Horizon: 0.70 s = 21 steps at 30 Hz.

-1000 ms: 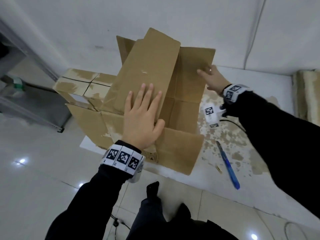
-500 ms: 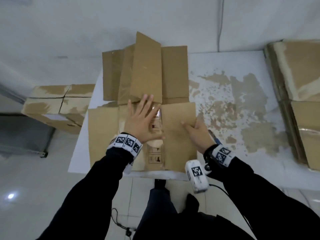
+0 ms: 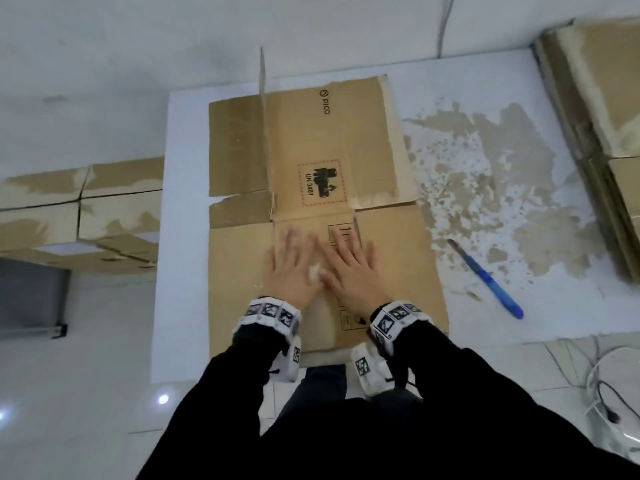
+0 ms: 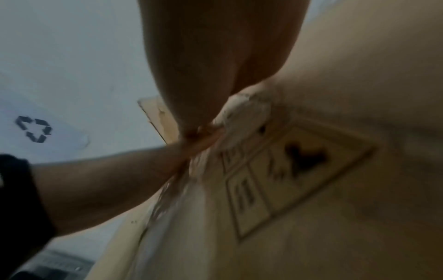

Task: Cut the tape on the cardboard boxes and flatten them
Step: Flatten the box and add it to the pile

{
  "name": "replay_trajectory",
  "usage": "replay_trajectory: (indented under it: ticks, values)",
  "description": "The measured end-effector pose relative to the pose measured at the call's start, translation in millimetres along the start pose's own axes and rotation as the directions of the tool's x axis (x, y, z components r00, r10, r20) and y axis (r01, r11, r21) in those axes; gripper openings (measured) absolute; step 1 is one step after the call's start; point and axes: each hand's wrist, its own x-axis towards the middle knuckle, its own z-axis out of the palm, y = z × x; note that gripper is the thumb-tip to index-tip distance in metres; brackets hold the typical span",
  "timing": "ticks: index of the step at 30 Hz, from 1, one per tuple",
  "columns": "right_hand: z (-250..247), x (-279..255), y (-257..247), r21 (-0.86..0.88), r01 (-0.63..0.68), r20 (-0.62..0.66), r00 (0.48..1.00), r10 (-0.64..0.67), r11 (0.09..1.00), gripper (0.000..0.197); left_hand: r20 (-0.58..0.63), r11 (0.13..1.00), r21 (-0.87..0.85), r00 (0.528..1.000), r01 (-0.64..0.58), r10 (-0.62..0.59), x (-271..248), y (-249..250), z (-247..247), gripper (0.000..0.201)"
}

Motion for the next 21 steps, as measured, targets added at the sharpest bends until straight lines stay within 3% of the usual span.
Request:
replay_trajectory:
  ticks: [3,6,8,11,12,14,16,18,21]
  values:
    - [6,-5,21,0.053,-0.122,-0.063,0.990,0.126,0.991,0.054,0.063,0.988,-0.092,0.991,0.120,-0.114,-14,-60,-10,0.109]
    - [-6,-19,46,0.057,-0.226,-0.139,0.963,0.231,0.973,0.060,0.134,0.992,-0.060,0.986,0.112,-0.103,-28,-91,-18,0.118]
    - [-21,-18,44,0.086,-0.276,-0.179,0.941,0.287,0.957,0.059,0.114,0.992,0.016,0.986,0.122,-0.123,-30,-84,-29,0.105]
    - [-52,18,23,0.171,-0.316,-0.283,0.892,0.354,0.933,0.048,-0.170,0.995,0.001,0.981,0.097,-0.095,-11,-54,-69,0.046]
    - [-64,39,15,0.161,-0.296,-0.285,0.900,0.331,0.942,0.049,-0.237,0.996,-0.075,0.969,0.053,-0.069,1,-43,-84,0.036]
    - [-81,88,2,0.106,-0.265,-0.232,0.931,0.283,0.958,0.058,-0.304,0.989,-0.144,0.953,-0.042,-0.004,38,-28,-105,0.038]
    - [-88,132,-5,0.002,-0.245,-0.115,0.963,0.243,0.970,0.063,-0.241,0.994,-0.095,0.970,-0.053,0.029,83,-20,-118,0.053]
    - [-82,157,-4,-0.121,-0.207,0.020,0.977,0.211,0.971,0.060,-0.086,0.998,-0.043,0.996,-0.035,0.032,121,-22,-114,0.065]
    - [-67,166,5,-0.158,-0.192,0.042,0.979,0.201,0.969,0.055,0.037,0.998,-0.026,0.998,-0.054,0.055,147,-32,-98,0.068]
